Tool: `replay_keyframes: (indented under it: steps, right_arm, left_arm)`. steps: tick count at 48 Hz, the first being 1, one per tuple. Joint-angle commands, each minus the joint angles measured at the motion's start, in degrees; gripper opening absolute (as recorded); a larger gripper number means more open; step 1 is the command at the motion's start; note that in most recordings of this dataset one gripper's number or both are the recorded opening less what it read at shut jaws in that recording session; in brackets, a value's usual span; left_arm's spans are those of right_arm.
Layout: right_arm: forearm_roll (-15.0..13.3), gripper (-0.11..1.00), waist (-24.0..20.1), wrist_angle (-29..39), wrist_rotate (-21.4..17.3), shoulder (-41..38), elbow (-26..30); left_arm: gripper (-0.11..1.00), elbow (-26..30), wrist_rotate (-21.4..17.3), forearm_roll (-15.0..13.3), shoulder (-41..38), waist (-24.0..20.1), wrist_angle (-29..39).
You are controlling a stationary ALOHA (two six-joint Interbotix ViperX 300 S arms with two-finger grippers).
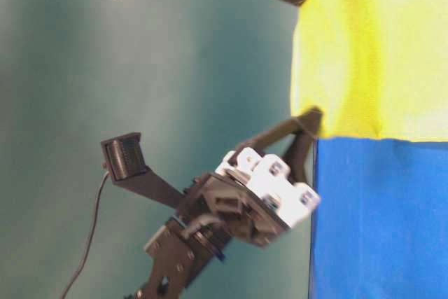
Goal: Fold the yellow towel.
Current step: 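Fold the top half down over the bottom half with both grippers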
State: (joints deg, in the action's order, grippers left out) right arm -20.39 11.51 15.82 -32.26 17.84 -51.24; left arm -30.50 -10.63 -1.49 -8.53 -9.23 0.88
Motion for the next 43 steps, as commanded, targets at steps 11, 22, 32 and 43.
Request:
replay_keyframes:
  steps: [11,22,32,43]
  right_arm:
    - [0.1,0.04,-10.8,1.2,-6.7,-1.1,0.4]
    - [0.1,0.04,-13.9,1.1,-10.1,-6.2,0.5]
    - [0.1,0.04,-14.9,0.9,-10.1,-8.0,1.0]
    - [0.0,0.04,-15.0,-0.7,-10.1,-7.9,0.9]
  left_arm:
    - [0.04,-3.0,3.3,-0.2,1.0,9.1,1.2]
    - [0.04,-2.6,5.9,-0.1,-1.7,12.5,-3.9]
    - [0.04,-2.5,6.2,-0.1,-4.4,13.1,-7.6]
    - [0.04,-1.7,6.2,-0.2,-4.8,13.1,-7.9]
